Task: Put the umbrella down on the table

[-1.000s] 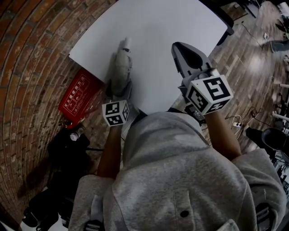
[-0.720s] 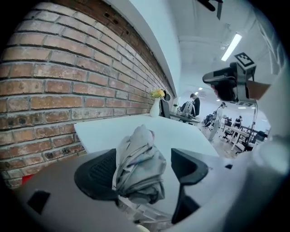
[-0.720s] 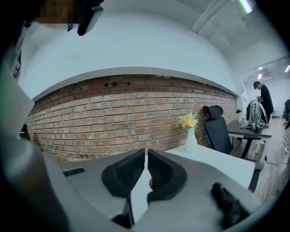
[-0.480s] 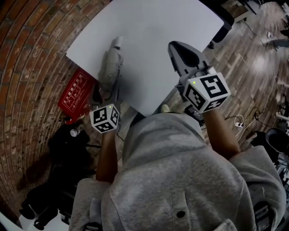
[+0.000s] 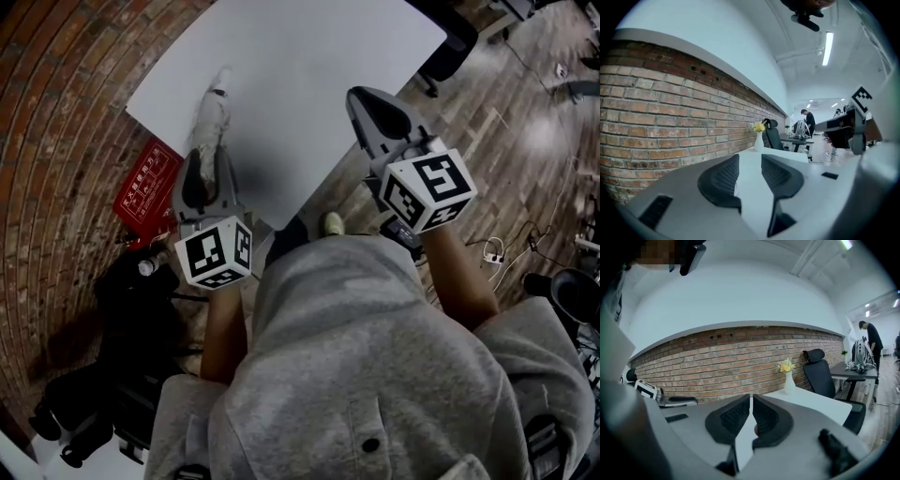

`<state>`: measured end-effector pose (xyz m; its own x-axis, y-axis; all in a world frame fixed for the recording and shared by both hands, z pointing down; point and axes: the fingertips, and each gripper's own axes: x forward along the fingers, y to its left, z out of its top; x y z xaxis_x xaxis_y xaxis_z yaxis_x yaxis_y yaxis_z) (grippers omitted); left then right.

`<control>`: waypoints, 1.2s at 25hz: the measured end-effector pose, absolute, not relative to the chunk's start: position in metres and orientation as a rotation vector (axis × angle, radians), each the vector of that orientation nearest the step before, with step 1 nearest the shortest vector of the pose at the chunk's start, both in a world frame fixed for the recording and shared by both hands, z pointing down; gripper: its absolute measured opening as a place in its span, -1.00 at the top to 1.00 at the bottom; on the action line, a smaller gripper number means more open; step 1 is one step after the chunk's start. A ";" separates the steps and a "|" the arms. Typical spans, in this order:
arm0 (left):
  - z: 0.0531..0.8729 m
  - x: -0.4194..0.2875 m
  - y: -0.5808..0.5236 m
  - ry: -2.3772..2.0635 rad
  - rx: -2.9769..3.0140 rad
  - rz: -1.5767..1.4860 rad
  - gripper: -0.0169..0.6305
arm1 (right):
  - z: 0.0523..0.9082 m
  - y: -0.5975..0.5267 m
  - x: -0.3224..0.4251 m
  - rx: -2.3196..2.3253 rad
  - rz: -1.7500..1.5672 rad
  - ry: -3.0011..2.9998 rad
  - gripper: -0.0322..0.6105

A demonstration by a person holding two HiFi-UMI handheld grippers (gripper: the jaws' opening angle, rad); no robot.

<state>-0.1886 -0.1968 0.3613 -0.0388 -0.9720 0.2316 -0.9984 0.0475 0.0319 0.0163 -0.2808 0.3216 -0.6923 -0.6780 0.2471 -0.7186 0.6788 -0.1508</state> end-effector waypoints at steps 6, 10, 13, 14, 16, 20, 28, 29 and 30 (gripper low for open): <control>0.324 -0.152 -0.174 -2.218 2.013 0.285 0.80 | 0.317 -0.256 0.045 1.118 0.351 -2.742 0.79; 0.316 -0.126 -0.160 -2.199 2.006 0.294 0.90 | 0.317 -0.243 0.062 1.106 0.373 -2.753 0.79; 0.315 -0.113 -0.147 -2.224 1.964 0.309 0.91 | 0.320 -0.232 0.071 1.079 0.384 -2.756 0.79; 0.315 -0.110 -0.142 -2.230 1.952 0.308 0.91 | 0.321 -0.228 0.073 1.066 0.379 -2.760 0.79; 0.314 -0.104 -0.135 -2.231 1.939 0.300 0.91 | 0.322 -0.222 0.075 1.050 0.373 -2.768 0.79; 0.314 -0.095 -0.122 -2.235 1.934 0.296 0.91 | 0.323 -0.209 0.080 1.036 0.376 -2.782 0.79; 0.312 -0.091 -0.109 -2.241 1.913 0.303 0.91 | 0.318 -0.202 0.092 1.045 0.371 -2.792 0.79; 0.312 -0.091 -0.108 -2.244 1.913 0.307 0.91 | 0.318 -0.201 0.093 1.044 0.369 -2.793 0.79; 0.312 -0.091 -0.108 -2.249 1.915 0.313 0.91 | 0.318 -0.200 0.093 1.044 0.367 -2.793 0.79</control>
<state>-0.0910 -0.1077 0.3118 -0.1604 -0.9512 0.2637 -0.9870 0.1530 -0.0484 0.0932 -0.2000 0.3177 -0.7504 -0.6262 0.2115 -0.6596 0.7301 -0.1788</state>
